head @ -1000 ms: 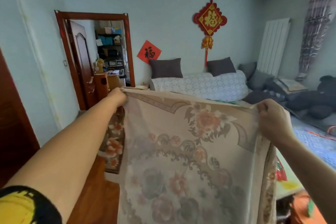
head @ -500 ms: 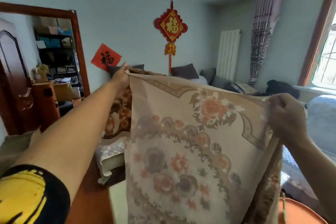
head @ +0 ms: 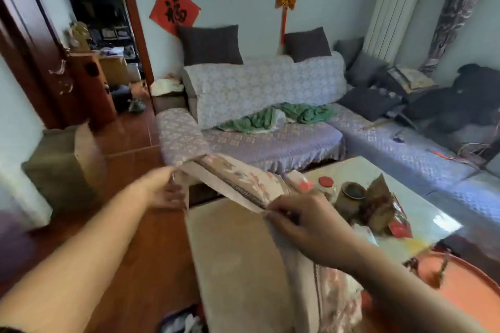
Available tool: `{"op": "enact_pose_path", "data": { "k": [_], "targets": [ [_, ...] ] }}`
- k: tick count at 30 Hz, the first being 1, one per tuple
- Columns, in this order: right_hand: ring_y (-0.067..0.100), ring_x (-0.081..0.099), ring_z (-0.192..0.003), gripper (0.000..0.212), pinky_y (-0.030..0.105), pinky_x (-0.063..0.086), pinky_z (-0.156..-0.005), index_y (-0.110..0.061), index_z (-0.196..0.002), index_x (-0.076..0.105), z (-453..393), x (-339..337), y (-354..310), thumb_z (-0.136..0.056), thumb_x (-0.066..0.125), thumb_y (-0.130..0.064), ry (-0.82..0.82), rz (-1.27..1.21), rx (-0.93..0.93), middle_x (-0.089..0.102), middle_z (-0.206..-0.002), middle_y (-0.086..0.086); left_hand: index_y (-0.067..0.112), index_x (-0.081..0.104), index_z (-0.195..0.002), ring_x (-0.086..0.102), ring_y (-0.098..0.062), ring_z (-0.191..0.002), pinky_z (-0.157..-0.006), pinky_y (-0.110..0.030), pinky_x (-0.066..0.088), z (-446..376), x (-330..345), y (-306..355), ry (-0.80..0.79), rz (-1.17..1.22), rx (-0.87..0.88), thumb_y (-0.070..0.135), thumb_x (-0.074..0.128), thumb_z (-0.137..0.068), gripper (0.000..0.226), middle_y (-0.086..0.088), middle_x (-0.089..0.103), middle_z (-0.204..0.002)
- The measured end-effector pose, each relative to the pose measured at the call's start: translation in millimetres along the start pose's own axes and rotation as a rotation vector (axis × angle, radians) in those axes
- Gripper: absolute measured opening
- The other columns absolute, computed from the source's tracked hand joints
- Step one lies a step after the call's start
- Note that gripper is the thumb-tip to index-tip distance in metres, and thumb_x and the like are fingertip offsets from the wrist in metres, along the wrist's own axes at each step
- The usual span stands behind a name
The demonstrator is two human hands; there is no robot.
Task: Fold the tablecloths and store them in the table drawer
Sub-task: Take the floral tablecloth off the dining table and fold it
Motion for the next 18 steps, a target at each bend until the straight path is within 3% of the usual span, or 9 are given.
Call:
{"op": "enact_pose_path", "data": {
  "k": [3,5,8,10,11,13,14,16,18],
  "targets": [
    [0.018,0.066,-0.077,0.025,0.034,0.05,-0.07,-0.021,-0.094,0.069,-23.5,85.5,13.9,-0.096,0.05,-0.037,-0.013,0.067,0.107,0.073,-0.083,-0.002,0.005,0.06,-0.114,0.065,-0.039,-0.101,-0.097,-0.058,0.047,11.0,17.4,-129.8,-0.183,0.246,-0.189,0.059,0.046,-0.099,0.058,-0.023,0.069,-0.106],
    [0.027,0.066,-0.08,0.026,0.038,0.05,-0.069,-0.019,-0.096,0.068,-39.6,130.5,25.4,-0.097,0.047,-0.034,-0.073,0.059,0.242,0.073,-0.087,0.004,0.003,0.059,-0.128,0.063,-0.04,-0.11,-0.099,-0.056,0.044,20.3,37.2,-204.0,-0.17,0.414,-0.291,0.068,0.045,-0.094,0.074,-0.026,0.067,-0.12],
    [0.027,0.066,-0.089,0.03,0.038,0.054,-0.079,-0.018,-0.108,0.068,-46.2,182.4,28.6,-0.101,0.047,-0.038,-0.317,-0.013,0.295,0.071,-0.1,0.007,0.004,0.061,-0.134,0.059,-0.044,-0.123,-0.111,-0.057,0.037,35.4,65.7,-269.4,-0.258,0.65,-0.321,0.074,0.052,-0.086,0.085,-0.027,0.061,-0.134],
    [0.025,0.063,-0.107,0.036,0.034,0.05,-0.092,-0.02,-0.126,0.064,-34.7,206.2,23.3,-0.102,0.048,-0.041,-0.589,-0.129,0.195,0.069,-0.119,0.007,0.009,0.062,-0.134,0.06,-0.042,-0.123,-0.108,-0.057,0.043,32.7,68.7,-280.4,-0.131,0.731,-0.187,0.063,0.064,-0.084,0.074,-0.023,0.063,-0.134],
    [0.022,0.06,-0.114,0.039,0.032,0.046,-0.096,-0.021,-0.132,0.062,-25.4,215.0,26.0,-0.102,0.048,-0.043,-0.702,-0.198,0.16,0.066,-0.127,0.005,0.009,0.063,-0.132,0.065,-0.039,-0.114,-0.097,-0.053,0.05,32.5,68.1,-280.4,-0.019,0.711,-0.133,0.055,0.063,-0.087,0.064,-0.022,0.066,-0.126],
    [0.013,0.06,-0.113,0.042,0.028,0.046,-0.098,-0.025,-0.13,0.063,-5.9,222.4,48.8,-0.1,0.048,-0.051,-0.758,-0.286,0.156,0.066,-0.128,-0.003,0.008,0.059,-0.135,0.066,-0.035,-0.095,-0.079,-0.045,0.053,27.3,57.0,-285.0,0.19,0.707,-0.06,0.046,0.051,-0.101,0.052,-0.018,0.067,-0.106],
    [0.008,0.062,-0.102,0.04,0.023,0.048,-0.09,-0.026,-0.125,0.066,3.0,221.9,72.0,-0.1,0.049,-0.052,-0.726,-0.315,0.204,0.069,-0.12,-0.006,0.007,0.057,-0.138,0.065,-0.034,-0.093,-0.078,-0.044,0.052,26.3,51.9,-287.7,0.299,0.694,-0.059,0.047,0.045,-0.105,0.053,-0.016,0.065,-0.102],
    [0.005,0.057,-0.077,0.025,0.016,0.044,-0.07,-0.023,-0.107,0.069,26.6,217.7,140.1,-0.101,0.051,-0.04,-0.666,-0.326,0.388,0.068,-0.093,-0.008,0.012,0.062,-0.131,0.064,-0.04,-0.11,-0.082,-0.043,0.052,23.5,45.4,-297.0,0.504,0.658,-0.115,0.059,0.039,-0.103,0.059,-0.018,0.066,-0.109],
    [0.012,0.053,-0.067,0.026,0.027,0.043,-0.064,-0.007,-0.088,0.066,57.7,210.7,227.9,-0.098,0.052,-0.027,-0.628,-0.251,0.593,0.061,-0.077,-0.003,0.013,0.061,-0.132,0.057,-0.038,-0.126,-0.094,-0.043,0.048,25.7,44.7,-305.9,0.755,0.601,-0.231,0.068,0.033,-0.1,0.069,-0.016,0.064,-0.127]
  ]
}}
Point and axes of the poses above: each hand's wrist, its own z-axis away from the middle knuckle, its own x-axis out of the palm, y = z × x, the point moved 2 cm from there along -z, towards the middle knuckle
